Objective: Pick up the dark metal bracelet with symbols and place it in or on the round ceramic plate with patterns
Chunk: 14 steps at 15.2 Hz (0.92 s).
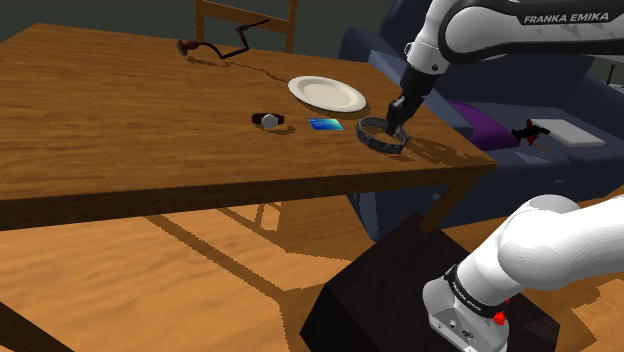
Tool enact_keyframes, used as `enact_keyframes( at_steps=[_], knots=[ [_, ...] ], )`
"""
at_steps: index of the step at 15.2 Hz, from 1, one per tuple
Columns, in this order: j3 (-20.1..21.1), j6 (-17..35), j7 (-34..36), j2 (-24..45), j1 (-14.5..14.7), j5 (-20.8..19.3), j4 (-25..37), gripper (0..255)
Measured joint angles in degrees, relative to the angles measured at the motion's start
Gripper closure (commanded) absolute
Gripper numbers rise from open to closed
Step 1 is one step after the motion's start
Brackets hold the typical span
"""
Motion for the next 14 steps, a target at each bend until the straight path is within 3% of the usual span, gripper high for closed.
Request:
enact_keyframes(
  at_steps=[8,14],
  knots=[
    [0.0,0.0,0.0,0.0,0.0,0.0,0.0,255],
    [0.0,-4.1,-0.2,-0.3,0.0,0.1,3.8,255]
  ],
)
